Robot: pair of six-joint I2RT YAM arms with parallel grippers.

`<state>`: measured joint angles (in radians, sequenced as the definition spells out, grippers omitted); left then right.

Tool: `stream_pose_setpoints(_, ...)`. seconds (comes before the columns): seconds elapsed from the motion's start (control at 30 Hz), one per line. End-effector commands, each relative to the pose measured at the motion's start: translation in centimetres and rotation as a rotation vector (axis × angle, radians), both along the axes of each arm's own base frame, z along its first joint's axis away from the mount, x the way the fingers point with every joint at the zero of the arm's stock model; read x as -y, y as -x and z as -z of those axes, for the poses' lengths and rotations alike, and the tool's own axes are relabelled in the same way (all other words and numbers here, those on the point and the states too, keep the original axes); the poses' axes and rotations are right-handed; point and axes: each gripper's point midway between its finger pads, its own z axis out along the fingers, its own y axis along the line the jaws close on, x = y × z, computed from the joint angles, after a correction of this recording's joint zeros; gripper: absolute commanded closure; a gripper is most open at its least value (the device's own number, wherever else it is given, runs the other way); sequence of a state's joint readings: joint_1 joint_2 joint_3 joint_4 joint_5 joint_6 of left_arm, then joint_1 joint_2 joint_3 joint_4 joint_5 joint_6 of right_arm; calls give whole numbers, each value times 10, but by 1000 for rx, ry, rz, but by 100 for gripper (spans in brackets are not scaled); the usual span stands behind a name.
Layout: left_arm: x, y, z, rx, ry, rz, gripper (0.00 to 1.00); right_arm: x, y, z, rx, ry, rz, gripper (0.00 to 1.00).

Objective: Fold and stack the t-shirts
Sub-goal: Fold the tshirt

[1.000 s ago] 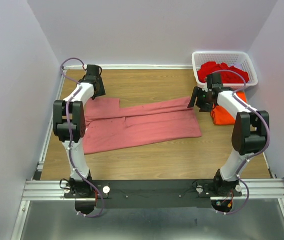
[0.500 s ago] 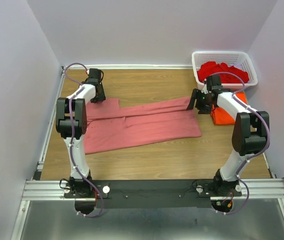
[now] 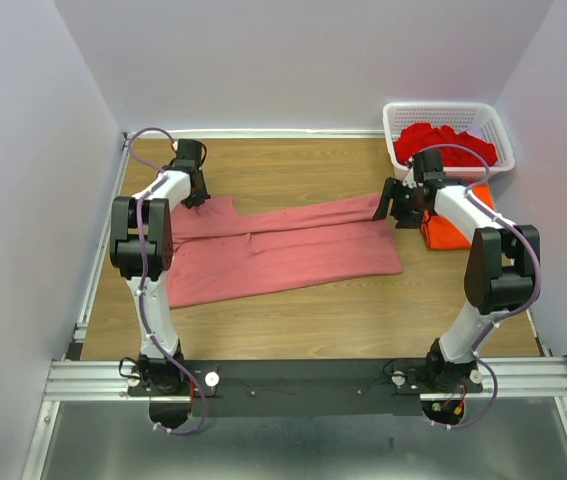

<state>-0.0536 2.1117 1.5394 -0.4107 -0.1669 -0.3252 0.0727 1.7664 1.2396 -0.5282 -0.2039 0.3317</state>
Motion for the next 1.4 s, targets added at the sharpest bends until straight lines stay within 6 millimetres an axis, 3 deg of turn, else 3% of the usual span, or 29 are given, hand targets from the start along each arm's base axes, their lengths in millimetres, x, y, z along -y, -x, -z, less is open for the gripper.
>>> stream_pose_setpoints(0.0, -7, 25, -9, -37, -20, -18, 100, -5, 4, -12, 28, -15, -24, 22)
stream_pose_setpoints(0.27, 6, 62, -46, -15, 34, -10, 100, -12, 5, -21, 41, -54, -40, 22)
stream_pose_setpoints(0.6, 51, 139, -52, -90, 168, 83, 100, -19, 8, -31, 58, -91, -61, 22)
stream_pose_setpoints(0.63, 52, 152, -47, -119, 173, 85, 100, -20, 8, -30, 55, -97, -63, 22)
stream_pose_setpoints(0.83, 63, 195, -60, -150, 246, 119, 100, -22, 14, -28, 45, -112, -64, 22)
stream_pose_setpoints(1.03, 77, 225, -61, -198, 314, 169, 100, -22, 14, -24, 33, -114, -67, 22)
stream_pose_setpoints(1.37, 96, 282, -32, -318, 406, 268, 100, -29, 13, -18, 8, -146, -85, 22)
